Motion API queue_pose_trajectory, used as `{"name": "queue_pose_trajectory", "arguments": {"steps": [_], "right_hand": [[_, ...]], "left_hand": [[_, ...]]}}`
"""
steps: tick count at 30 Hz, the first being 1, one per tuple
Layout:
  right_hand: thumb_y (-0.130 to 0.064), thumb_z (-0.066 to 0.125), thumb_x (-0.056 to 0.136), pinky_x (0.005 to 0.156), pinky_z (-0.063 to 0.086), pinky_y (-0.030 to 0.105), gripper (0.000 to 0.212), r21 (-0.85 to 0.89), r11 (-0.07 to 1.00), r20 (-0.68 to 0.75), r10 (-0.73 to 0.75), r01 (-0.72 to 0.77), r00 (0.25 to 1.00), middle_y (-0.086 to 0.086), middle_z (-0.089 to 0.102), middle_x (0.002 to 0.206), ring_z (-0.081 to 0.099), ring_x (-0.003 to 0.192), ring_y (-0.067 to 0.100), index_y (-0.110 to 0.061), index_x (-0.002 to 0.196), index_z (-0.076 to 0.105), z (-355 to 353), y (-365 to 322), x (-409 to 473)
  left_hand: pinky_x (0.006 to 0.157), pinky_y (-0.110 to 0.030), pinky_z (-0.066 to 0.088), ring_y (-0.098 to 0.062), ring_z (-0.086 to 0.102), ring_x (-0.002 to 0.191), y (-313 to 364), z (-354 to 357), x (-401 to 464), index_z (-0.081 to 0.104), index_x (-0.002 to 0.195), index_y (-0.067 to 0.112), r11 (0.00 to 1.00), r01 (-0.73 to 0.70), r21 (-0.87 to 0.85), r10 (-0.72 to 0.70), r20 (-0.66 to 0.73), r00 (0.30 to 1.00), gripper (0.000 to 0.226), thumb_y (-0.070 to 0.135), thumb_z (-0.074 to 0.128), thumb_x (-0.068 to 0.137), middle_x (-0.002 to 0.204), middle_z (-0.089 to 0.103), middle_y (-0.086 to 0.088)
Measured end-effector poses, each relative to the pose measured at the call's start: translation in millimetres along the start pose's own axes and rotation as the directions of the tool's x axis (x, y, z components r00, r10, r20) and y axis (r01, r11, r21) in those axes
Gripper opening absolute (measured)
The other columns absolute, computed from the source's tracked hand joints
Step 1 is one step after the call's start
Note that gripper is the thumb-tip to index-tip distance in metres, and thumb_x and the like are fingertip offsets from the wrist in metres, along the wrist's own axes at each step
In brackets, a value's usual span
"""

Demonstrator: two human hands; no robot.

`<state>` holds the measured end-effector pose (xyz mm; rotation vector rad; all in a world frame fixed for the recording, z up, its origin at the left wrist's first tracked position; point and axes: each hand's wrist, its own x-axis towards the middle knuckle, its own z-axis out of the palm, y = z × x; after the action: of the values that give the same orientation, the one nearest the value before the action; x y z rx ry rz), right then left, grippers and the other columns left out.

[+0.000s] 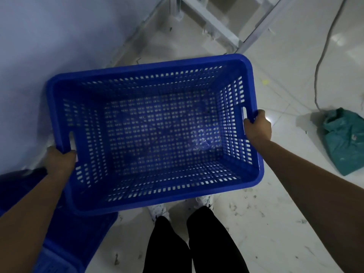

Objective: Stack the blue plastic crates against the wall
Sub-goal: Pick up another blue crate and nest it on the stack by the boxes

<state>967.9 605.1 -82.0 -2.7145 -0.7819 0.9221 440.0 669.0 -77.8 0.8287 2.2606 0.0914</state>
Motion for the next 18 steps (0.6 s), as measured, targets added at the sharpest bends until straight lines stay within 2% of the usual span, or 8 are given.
{"name": "queue_pose_trajectory", "arguments": {"steps": [2,4,8,10,11,14,16,18], "right_hand": [[-0.022,0.049,0.089,0.067,0.052,0.035,0.025,0.102,0.994,0.039,0.023,-0.026,0.999,0.012,0.064,0.108,0.063,0.086,0.033,-0.011,0.112,0.049,-1,5,7],[-0.026,0.048,0.088,0.077,0.057,0.044,0.024,0.189,0.981,0.059,0.024,-0.034,0.998,0.010,0.065,0.105,0.066,0.091,0.034,-0.016,0.111,0.050,-4,7,6],[-0.033,0.044,0.092,0.081,0.056,0.049,0.028,0.219,0.976,0.010,0.010,-0.012,1.000,0.007,0.066,0.104,0.066,0.090,0.031,-0.024,0.118,0.049,-20,7,-7],[-0.034,0.044,0.094,0.081,0.055,0.047,0.029,0.204,0.979,-0.003,-0.002,0.002,1.000,0.006,0.065,0.103,0.065,0.089,0.030,-0.023,0.120,0.049,-36,9,-17],[-0.033,0.044,0.094,0.081,0.055,0.047,0.030,0.201,0.979,-0.005,-0.006,0.007,1.000,0.005,0.065,0.102,0.065,0.090,0.030,-0.022,0.121,0.049,-45,9,-23],[-0.033,0.044,0.096,0.082,0.054,0.047,0.031,0.185,0.982,-0.003,-0.024,0.024,1.000,0.003,0.063,0.101,0.064,0.090,0.031,-0.021,0.124,0.049,-79,5,-40],[-0.035,0.043,0.096,0.082,0.053,0.047,0.032,0.163,0.986,0.000,-0.041,0.040,0.999,0.001,0.062,0.102,0.064,0.090,0.030,-0.023,0.125,0.048,-104,2,-55],[-0.037,0.043,0.095,0.081,0.053,0.045,0.032,0.155,0.986,0.005,-0.070,0.069,0.998,0.001,0.064,0.103,0.064,0.089,0.029,-0.026,0.125,0.048,-128,2,-70]], "left_hand": [[0.082,-0.039,0.046,-0.033,0.059,0.101,-2,0,2,0.056,0.125,-0.005,1.000,-0.010,-0.013,0.010,-0.022,1.000,0.037,0.008,0.055,0.090,0.121,0.062,-0.025],[0.084,-0.039,0.045,-0.029,0.057,0.098,0,-1,-4,0.056,0.127,-0.001,0.998,-0.048,-0.028,0.046,-0.055,0.997,0.035,0.011,0.053,0.094,0.118,0.062,-0.017],[0.087,-0.048,0.053,-0.032,0.061,0.098,0,-10,-25,0.050,0.103,0.018,0.986,-0.108,-0.123,0.094,-0.116,0.989,0.008,0.017,0.050,0.095,0.109,0.057,-0.007],[0.069,-0.031,0.055,-0.029,0.060,0.084,8,-23,-42,0.046,0.089,0.023,0.988,-0.106,-0.111,0.093,-0.111,0.989,0.010,0.017,0.050,0.096,0.107,0.055,-0.005],[0.059,-0.019,0.051,-0.020,0.056,0.073,11,-31,-52,0.047,0.089,0.022,0.989,-0.102,-0.110,0.091,-0.105,0.990,0.010,0.016,0.051,0.097,0.106,0.054,-0.005],[0.045,0.000,0.039,0.001,0.058,0.063,17,-55,-86,0.052,0.108,0.013,0.981,-0.146,-0.125,0.137,-0.081,0.987,0.009,0.014,0.050,0.099,0.103,0.054,-0.010],[0.060,-0.008,0.046,0.008,0.059,0.068,22,-73,-112,0.054,0.117,0.005,0.975,-0.182,-0.126,0.170,-0.100,0.980,0.020,0.013,0.049,0.100,0.107,0.058,-0.016],[0.080,-0.035,0.047,-0.030,0.063,0.098,26,-92,-139,0.052,0.123,-0.002,0.979,-0.187,-0.077,0.177,-0.124,0.976,0.029,0.014,0.049,0.100,0.116,0.061,-0.028]]}}
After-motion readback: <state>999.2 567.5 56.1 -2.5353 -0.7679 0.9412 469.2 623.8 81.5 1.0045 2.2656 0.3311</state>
